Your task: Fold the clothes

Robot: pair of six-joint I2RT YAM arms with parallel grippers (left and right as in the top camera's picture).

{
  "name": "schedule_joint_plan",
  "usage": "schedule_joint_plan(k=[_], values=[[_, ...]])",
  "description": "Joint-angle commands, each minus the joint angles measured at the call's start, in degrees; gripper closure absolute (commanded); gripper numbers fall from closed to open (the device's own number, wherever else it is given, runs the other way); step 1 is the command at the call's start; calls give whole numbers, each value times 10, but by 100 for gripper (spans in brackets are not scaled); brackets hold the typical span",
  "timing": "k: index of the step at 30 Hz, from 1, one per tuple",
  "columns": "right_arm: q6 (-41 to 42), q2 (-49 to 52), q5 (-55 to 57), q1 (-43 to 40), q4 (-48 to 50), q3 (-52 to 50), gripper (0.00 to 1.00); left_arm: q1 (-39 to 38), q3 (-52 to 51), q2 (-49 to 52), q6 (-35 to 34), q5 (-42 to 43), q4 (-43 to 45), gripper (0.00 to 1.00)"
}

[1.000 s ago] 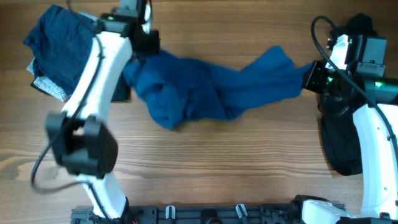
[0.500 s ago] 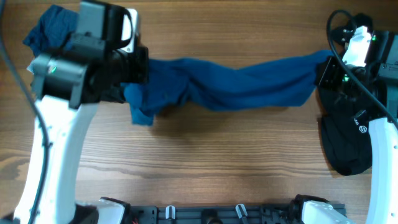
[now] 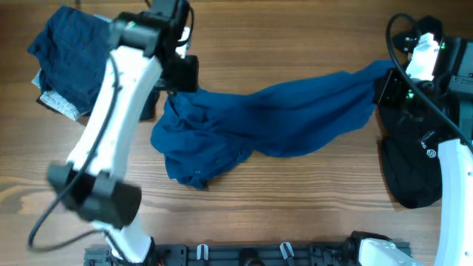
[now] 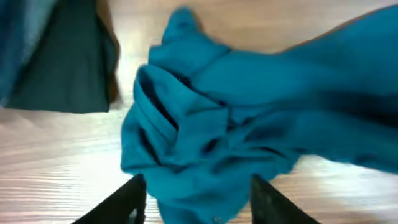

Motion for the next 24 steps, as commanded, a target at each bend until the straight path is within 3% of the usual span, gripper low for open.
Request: schedule_joint_plan(k=[1,13,16,18,22,24], values=[[-12,3,3,-3,3,8,96,38,0,80,-77,-6,0,48],[-12,14,16,-3,5,8,96,102,-12,164,-87,-4,65,42],[-12,14,21,-3,6,8,96,106,-13,189,-87,3,69,49],[-12,14,21,-3,6,8,96,106,-13,201,-87,18,80,58],[-12,14,21,-3,8,8,96,106,-14,223,-87,23,82,62],[-12,14,21,-3,9,8,95,106,-20,223,-87,23,89,73]])
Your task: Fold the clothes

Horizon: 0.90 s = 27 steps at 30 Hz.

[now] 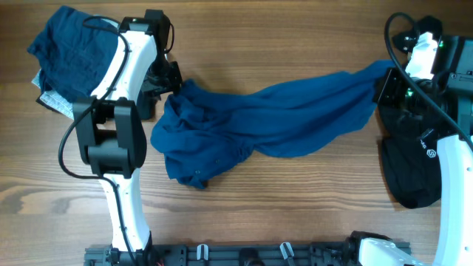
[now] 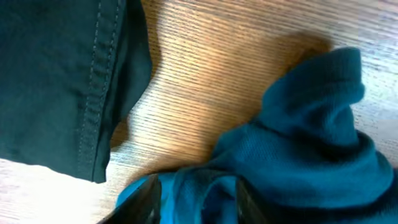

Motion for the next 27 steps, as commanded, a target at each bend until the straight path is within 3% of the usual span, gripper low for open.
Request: schedule_joint_plan(k=[1,5,10,17,22,23,24,26,27], values=[[-12,5,10,-3,6,8,96,1,-11,13,-2,7,5,76],[-12,5,10,-3,5,8,96,-6,-11,13,-2,13,5,96],[-11,5,10,-3,10,8,96,-7,9,0,-2,22,-6,96],[-27,4,9,-3,56,9,96,1,214,-136,29,13,-49,96],[-26,4,9,-3,51,9,96,2,230,-203,29,13,-82,96],[-26,4,9,-3,49,8,96,2,225,-195,29,6,-111,89],[-26,4,9,-3,48,9,95,2,215,-183,29,2,-132,69],[-26,4,9,-3,47,9,95,2,188,-156,28,3,-152,41],[-26,4,10,-3,47,9,96,2,156,-135,22,7,-152,37]])
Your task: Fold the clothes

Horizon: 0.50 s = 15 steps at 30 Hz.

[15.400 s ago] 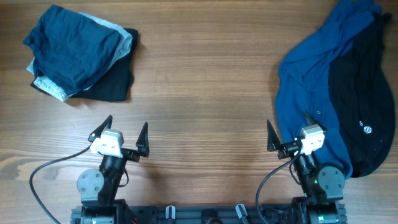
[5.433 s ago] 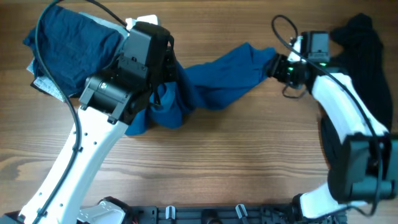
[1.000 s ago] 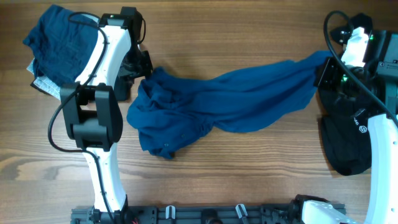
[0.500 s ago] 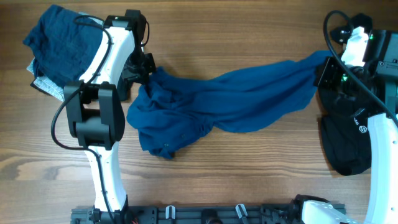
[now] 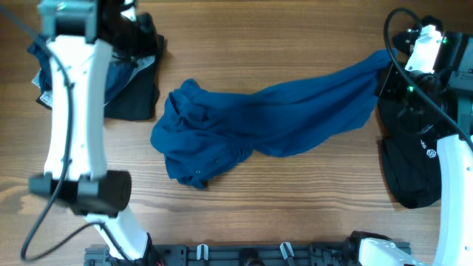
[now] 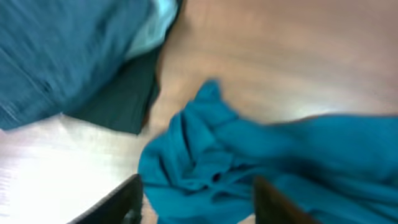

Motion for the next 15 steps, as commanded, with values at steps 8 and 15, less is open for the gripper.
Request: schedule_joint_plan(k=[8,15], values=[[-12,4,9,-3,3,8,95,2,-296,101,-3,54,179,37],[-10,4,9,-3,2,8,95,2,-383,104,-3,61,276,51]])
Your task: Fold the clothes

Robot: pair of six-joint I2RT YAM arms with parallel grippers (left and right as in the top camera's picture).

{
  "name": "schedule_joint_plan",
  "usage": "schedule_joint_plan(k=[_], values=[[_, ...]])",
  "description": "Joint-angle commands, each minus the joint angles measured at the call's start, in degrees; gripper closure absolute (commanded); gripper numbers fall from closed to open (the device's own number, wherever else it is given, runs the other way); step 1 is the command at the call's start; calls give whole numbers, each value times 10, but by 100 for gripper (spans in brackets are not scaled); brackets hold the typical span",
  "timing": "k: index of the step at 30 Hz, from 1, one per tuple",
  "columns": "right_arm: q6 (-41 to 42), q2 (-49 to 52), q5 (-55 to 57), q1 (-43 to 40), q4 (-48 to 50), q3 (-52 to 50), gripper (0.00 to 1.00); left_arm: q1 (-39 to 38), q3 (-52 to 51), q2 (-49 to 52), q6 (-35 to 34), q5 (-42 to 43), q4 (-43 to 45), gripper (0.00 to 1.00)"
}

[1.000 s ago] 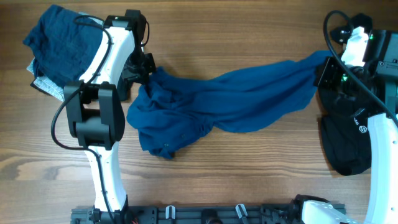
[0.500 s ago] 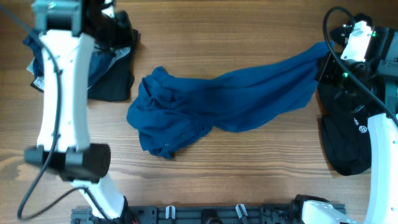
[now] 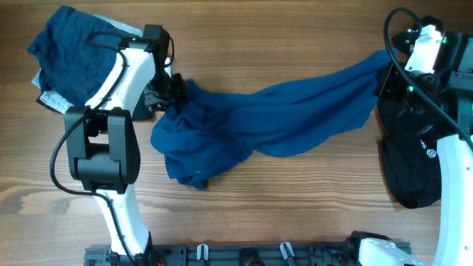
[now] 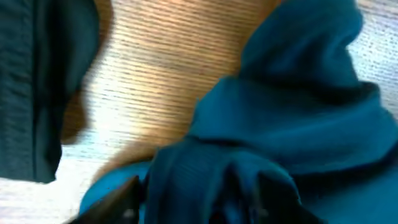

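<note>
A blue garment (image 3: 281, 118) lies crumpled across the middle of the wooden table (image 3: 295, 29). Its right end is raised off the wood, with my right gripper (image 3: 386, 77) shut on it. At the bunched left end my left gripper (image 3: 176, 87) is pressed low. In the left wrist view the teal folds (image 4: 298, 112) fill the frame. The left gripper (image 4: 199, 200) is open, its fingers straddling a ridge of cloth. The left finger (image 4: 121, 196) shows; the other is mostly hidden in dark cloth.
A pile of dark navy clothes (image 3: 70, 48) sits at the back left, over a grey patterned piece (image 3: 53, 102) and a black cloth (image 3: 144, 107). A black garment (image 3: 410, 166) lies under the right arm at the right edge.
My left gripper was raised over the dark pile at the back left. Now it is down on the blue garment's bunched left end. The right gripper still holds the right end.
My left gripper first hung open above the blue garment's left end, then sat low at its upper-left edge. It then stood raised over the dark pile, and is now back on the cloth. The garment's shape has barely changed, and the right gripper held its end throughout.
</note>
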Motion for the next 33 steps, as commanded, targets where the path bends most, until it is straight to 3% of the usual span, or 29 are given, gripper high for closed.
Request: schedule_joint_plan(k=[1,2,3,8,13,18,28,33], values=[[-10,4,9,-3,2,8,95,2,-9,4,0,9,11,66],[-10,4,9,-3,2,8,95,2,-9,4,-1,9,12,94],[-10,4,9,-3,3,8,95,3,-9,4,-1,9,14,96],[-10,4,9,-3,3,8,95,11,61,-30,0,-17,-14,96],[-10,3,9,-3,16,9,96,13,263,-103,0,-77,-76,96],[-11,-7,9,-7,22,63,96,13,384,-158,4,-145,-108,96],[-27,-33,-30,-71,-118,305,96,13,409,-384,4,-161,-45,96],[-31,-62,-15,-71,-120,340,96,13,409,-444,-1,-161,-32,96]])
